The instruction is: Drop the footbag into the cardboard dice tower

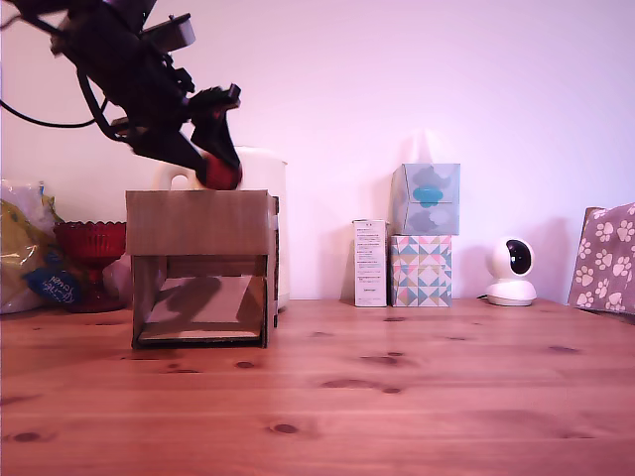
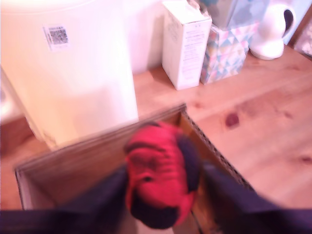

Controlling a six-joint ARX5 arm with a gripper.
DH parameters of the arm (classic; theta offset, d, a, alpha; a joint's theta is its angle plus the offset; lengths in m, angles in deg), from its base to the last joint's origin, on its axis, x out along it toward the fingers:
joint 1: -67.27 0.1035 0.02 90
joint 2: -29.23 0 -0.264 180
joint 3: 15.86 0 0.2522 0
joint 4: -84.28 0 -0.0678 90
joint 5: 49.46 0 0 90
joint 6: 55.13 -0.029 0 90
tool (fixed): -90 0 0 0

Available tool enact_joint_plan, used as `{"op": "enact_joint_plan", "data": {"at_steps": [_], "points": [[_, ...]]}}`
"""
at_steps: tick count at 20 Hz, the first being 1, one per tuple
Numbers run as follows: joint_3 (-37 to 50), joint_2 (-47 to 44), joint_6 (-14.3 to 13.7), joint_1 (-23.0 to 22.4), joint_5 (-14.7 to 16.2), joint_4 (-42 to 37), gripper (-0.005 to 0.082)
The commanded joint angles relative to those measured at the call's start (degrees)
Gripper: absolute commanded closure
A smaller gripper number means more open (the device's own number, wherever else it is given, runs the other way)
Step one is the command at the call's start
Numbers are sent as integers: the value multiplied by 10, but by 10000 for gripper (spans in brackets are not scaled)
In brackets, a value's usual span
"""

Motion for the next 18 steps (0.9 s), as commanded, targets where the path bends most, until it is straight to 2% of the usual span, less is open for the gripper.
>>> {"op": "enact_joint_plan", "data": {"at_steps": [1, 4, 5, 6, 7, 9, 10, 12, 18], "points": [[-5, 31, -4, -2, 3, 15, 10], [-5, 80, -5, -3, 3, 64, 30], [-5, 98, -5, -3, 3, 81, 78], [-5, 111, -4, -3, 3, 98, 172], [-4, 125, -4, -3, 3, 114, 342], [7, 147, -14, -3, 15, 128, 787], [18, 157, -18, -3, 20, 127, 766], [57, 184, -19, -3, 20, 100, 793], [320, 314, -15, -3, 41, -154, 793]]}}
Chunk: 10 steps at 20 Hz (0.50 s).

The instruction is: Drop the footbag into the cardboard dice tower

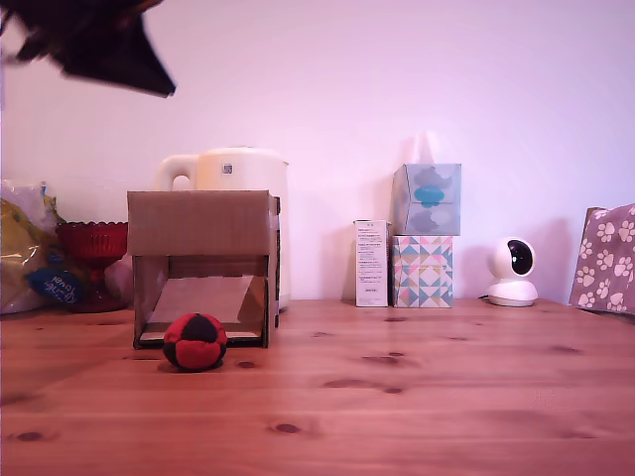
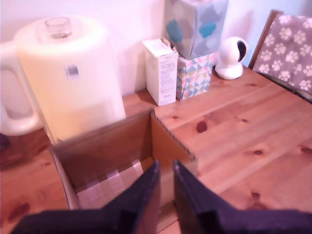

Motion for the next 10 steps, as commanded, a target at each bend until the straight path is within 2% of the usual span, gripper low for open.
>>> {"op": "enact_joint_plan", "data": {"at_steps": [1, 6, 10], "points": [[63, 25, 1, -2, 8, -66, 793], [231, 73, 34, -4, 12, -182, 793], [272, 73, 33, -6, 6, -217, 793]]}}
